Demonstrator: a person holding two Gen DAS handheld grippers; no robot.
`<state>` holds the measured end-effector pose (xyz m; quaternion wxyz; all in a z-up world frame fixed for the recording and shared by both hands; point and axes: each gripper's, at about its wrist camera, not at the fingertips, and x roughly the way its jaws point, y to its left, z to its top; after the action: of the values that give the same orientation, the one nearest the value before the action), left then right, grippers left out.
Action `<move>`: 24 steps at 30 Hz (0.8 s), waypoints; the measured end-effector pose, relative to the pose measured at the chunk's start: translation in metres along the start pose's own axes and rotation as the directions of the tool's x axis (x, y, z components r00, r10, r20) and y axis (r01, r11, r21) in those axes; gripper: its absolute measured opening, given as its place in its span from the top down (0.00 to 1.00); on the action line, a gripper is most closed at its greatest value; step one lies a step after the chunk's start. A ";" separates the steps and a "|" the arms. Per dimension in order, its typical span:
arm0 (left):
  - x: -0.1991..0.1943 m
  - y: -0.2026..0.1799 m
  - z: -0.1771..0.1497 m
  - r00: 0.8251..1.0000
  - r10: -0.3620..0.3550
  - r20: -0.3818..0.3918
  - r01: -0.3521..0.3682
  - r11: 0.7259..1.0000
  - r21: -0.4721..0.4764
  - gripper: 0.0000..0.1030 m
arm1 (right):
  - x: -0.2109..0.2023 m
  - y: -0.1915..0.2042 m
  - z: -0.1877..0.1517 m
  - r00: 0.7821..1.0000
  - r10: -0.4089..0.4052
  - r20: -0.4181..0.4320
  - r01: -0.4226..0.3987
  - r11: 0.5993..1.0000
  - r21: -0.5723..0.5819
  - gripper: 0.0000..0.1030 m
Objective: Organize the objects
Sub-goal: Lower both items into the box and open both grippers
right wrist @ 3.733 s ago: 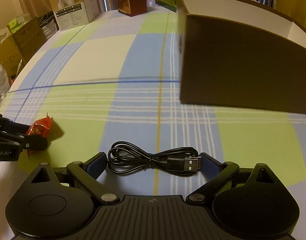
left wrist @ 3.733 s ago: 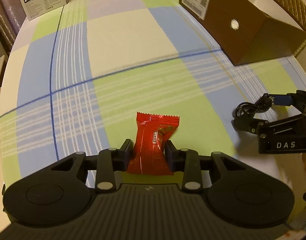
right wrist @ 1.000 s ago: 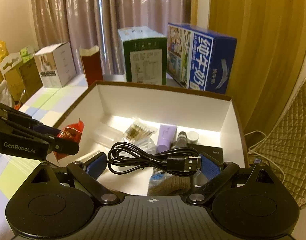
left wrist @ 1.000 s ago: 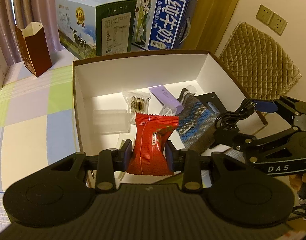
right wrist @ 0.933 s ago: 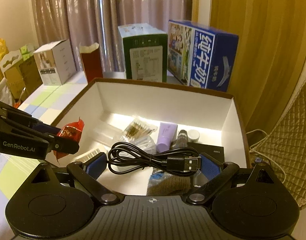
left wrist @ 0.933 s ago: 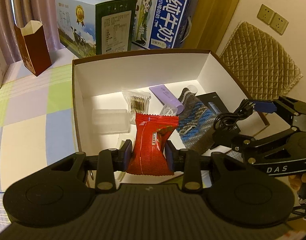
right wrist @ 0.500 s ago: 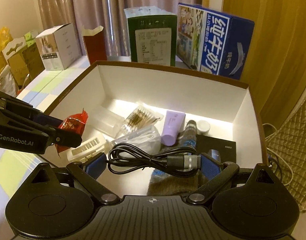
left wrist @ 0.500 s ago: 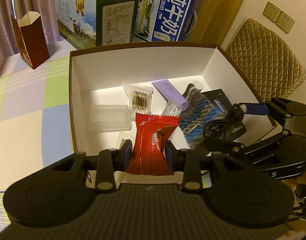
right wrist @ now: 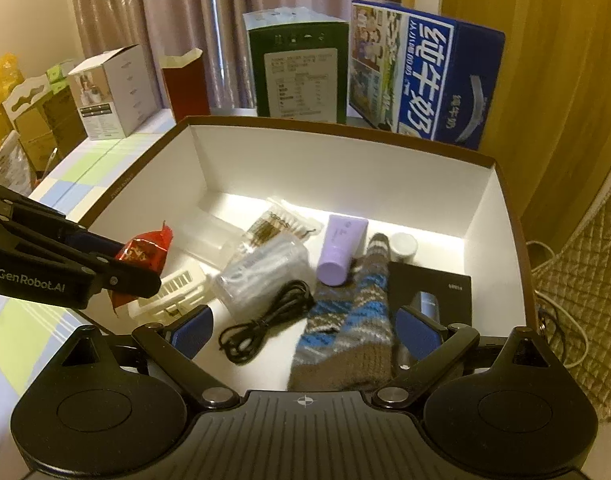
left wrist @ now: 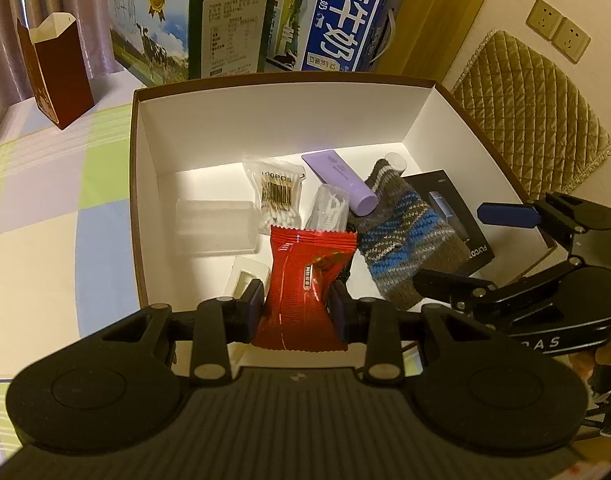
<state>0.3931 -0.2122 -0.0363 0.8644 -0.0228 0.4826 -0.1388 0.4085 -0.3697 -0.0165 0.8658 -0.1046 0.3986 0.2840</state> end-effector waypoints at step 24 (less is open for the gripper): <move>-0.011 -0.004 0.001 0.999 0.011 0.037 -0.011 1.000 0.009 0.48 | -0.009 -0.003 -0.006 1.000 -0.003 0.009 0.003 0.999 0.032 0.07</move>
<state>0.3878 -0.2138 -0.0261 0.8741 -0.0189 0.4660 -0.1359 0.4022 -0.3776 -0.0139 0.8696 -0.0900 0.3990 0.2767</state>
